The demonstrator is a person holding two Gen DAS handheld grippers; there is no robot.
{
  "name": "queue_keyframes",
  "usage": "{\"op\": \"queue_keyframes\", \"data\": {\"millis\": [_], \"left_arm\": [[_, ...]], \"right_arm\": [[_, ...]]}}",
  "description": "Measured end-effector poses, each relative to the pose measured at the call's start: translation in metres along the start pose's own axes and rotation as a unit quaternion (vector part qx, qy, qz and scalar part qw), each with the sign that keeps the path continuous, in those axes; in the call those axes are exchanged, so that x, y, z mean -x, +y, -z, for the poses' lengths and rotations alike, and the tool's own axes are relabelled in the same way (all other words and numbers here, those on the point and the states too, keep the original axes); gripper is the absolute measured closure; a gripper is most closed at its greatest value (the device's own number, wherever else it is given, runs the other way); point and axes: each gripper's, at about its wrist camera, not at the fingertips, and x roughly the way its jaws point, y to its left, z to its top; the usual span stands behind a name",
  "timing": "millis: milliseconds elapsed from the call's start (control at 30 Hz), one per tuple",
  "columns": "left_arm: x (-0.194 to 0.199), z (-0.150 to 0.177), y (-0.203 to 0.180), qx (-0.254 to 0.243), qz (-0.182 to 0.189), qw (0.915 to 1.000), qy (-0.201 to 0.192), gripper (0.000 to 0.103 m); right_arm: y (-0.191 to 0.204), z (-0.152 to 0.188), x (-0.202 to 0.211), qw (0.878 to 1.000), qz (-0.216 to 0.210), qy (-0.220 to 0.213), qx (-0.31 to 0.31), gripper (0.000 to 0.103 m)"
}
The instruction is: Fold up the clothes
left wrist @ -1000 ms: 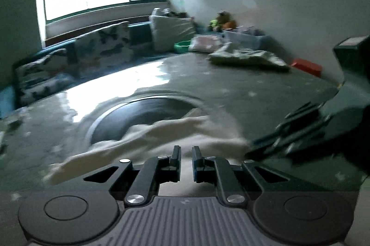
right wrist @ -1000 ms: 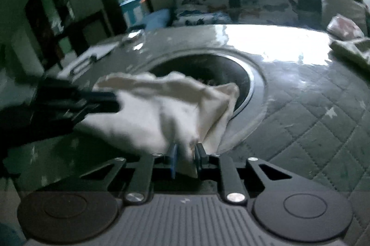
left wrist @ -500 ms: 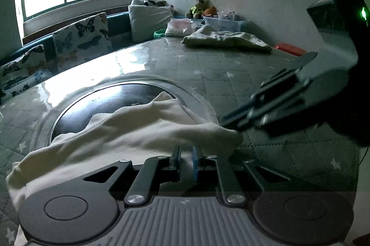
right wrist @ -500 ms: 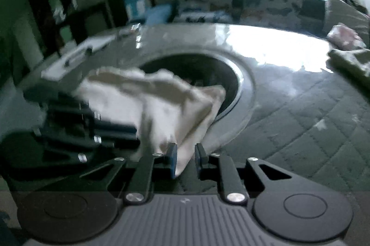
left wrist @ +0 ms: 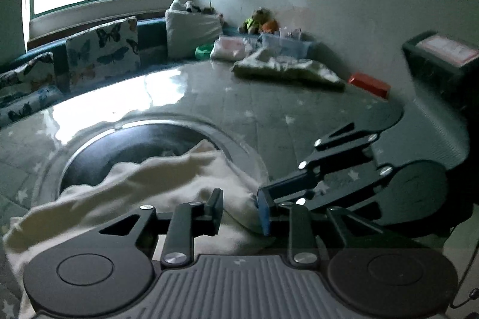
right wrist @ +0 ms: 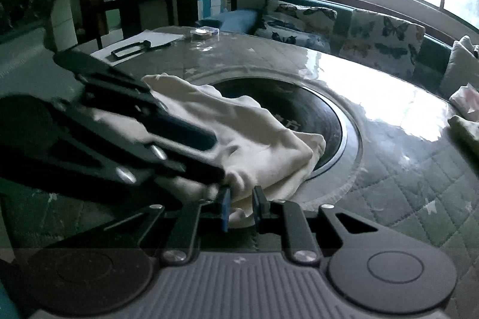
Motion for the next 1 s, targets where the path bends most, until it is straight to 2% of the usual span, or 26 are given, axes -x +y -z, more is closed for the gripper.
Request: {"op": "queue_keyframes", "data": {"millis": [33,100,167,533,633,667,767,833,1000], "left_arm": [[-0.002,0.0,0.001,0.004,0.003,1.0,0.004,0.078],[-0.003,0.001,0.005,0.014,0.017,0.9997,0.007,0.09],[-0.003,0.004,0.006,0.012,0.015,0.9998,0.004,0.094],[0.003,0.01,0.01,0.04,0.019,0.999,-0.011,0.096],[0.007,0.009,0.015,0.048,0.015,0.9987,-0.01,0.091],[0.01,0.009,0.017,0.047,0.011,0.9987,-0.014,0.091],[0.022,0.011,0.027,0.037,-0.016,0.9989,-0.022,0.09],[0.026,0.017,0.038,0.039,-0.036,0.9985,-0.012,0.09],[0.028,0.037,0.057,0.034,-0.072,0.9965,0.022,0.09]], "right_arm": [[0.0,0.0,0.0,1.0,-0.001,0.0,-0.001,0.087],[-0.001,0.003,0.001,1.0,-0.002,0.003,0.0,0.087],[-0.003,0.005,0.003,1.0,-0.008,0.001,-0.005,0.087],[-0.021,0.003,-0.005,0.997,-0.045,0.005,-0.06,0.087],[-0.024,0.005,-0.01,0.996,-0.043,0.001,-0.074,0.087],[-0.024,0.006,-0.011,0.996,-0.042,-0.003,-0.079,0.091],[-0.019,0.008,-0.007,0.997,-0.026,-0.016,-0.072,0.099],[-0.015,0.008,-0.001,0.998,-0.012,-0.029,-0.063,0.101],[0.007,0.005,0.011,0.996,0.065,-0.05,0.018,0.102]]}}
